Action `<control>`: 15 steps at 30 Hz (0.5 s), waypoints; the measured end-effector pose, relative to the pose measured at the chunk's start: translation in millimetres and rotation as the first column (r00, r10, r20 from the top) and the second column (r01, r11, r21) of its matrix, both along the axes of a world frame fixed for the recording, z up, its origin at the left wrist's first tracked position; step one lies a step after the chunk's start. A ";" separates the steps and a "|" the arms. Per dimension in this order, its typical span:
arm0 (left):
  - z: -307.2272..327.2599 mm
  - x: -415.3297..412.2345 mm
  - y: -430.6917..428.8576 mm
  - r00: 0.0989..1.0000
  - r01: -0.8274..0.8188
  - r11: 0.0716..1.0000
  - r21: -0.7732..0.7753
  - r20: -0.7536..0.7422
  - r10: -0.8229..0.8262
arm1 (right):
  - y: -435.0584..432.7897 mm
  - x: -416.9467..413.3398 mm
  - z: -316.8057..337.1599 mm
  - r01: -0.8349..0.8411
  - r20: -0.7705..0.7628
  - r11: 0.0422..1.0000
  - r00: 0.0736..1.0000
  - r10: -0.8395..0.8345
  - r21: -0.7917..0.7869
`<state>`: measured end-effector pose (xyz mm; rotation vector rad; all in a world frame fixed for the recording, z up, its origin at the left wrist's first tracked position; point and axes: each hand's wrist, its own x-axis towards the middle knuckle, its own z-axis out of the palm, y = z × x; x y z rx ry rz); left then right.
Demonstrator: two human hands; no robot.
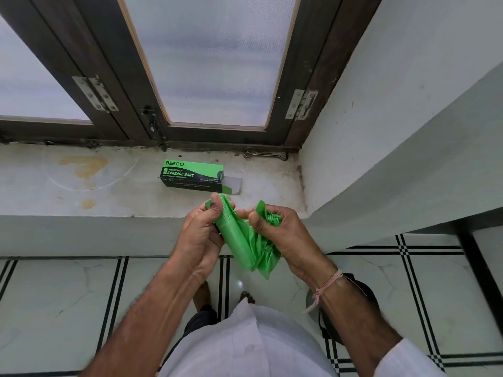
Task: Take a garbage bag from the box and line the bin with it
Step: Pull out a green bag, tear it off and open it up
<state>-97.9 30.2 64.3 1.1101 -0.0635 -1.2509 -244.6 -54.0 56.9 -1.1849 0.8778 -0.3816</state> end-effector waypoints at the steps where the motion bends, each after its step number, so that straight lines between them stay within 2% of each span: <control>1: -0.1 4.0 0.5 1.000 -0.007 1.000 0.002 0.001 0.007 | 0.1 1.6 -0.3 -0.005 -0.019 1.000 1.000 0.004 -0.018; 6: -1.4 13.0 2.4 0.999 -0.009 1.000 0.011 -0.034 0.009 | 2.6 10.2 -1.7 0.024 -0.080 0.995 0.996 -0.032 -0.096; 12: -2.8 30.0 0.5 0.988 -0.023 1.000 -0.015 -0.153 0.021 | 14.5 30.0 -2.0 0.173 -0.004 0.985 0.985 -0.173 -0.001; 15: -6.1 44.8 2.6 0.981 -0.066 0.998 -0.015 -0.185 0.063 | 15.2 32.0 -3.9 0.274 -0.019 0.961 0.962 -0.274 0.029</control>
